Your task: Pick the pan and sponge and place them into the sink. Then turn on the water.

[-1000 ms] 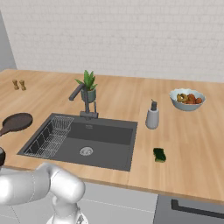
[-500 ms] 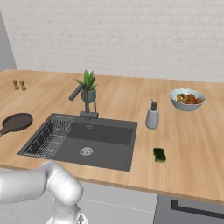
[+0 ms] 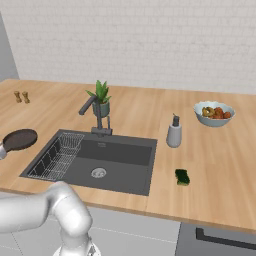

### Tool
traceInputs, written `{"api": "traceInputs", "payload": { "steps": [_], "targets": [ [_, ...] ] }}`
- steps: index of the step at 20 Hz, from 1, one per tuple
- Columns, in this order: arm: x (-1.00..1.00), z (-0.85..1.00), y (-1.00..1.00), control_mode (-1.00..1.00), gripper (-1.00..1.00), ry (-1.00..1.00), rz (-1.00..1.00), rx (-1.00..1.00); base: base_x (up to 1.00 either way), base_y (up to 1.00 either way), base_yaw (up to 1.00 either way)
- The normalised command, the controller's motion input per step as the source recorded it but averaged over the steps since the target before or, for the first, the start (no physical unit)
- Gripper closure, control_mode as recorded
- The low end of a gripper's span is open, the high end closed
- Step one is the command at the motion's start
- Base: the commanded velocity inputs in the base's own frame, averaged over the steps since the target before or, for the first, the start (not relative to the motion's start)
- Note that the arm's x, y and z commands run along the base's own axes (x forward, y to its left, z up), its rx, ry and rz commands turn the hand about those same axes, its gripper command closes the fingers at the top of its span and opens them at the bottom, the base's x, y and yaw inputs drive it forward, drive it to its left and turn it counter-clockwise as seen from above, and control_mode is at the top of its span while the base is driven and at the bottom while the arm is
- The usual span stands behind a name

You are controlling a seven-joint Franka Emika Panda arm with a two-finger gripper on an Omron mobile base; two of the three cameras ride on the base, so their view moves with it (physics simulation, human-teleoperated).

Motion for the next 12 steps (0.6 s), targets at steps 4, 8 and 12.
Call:
{"api": "traceInputs", "payload": {
  "steps": [4, 8, 12],
  "targets": [
    [0.08, -0.21, 0.18, -1.0, -1.0, 0.0, 0.0, -0.01, 0.0, 0.0, 0.0],
    [0.08, -0.19, 0.13, -1.0, -1.0, 0.0, 0.0, 0.0, 0.0, 0.0, 0.0],
    [0.06, -0.25, 0.13, -1.0, -1.0, 0.0, 0.0, 0.0, 0.0, 0.0, 0.0]
  ]
}}
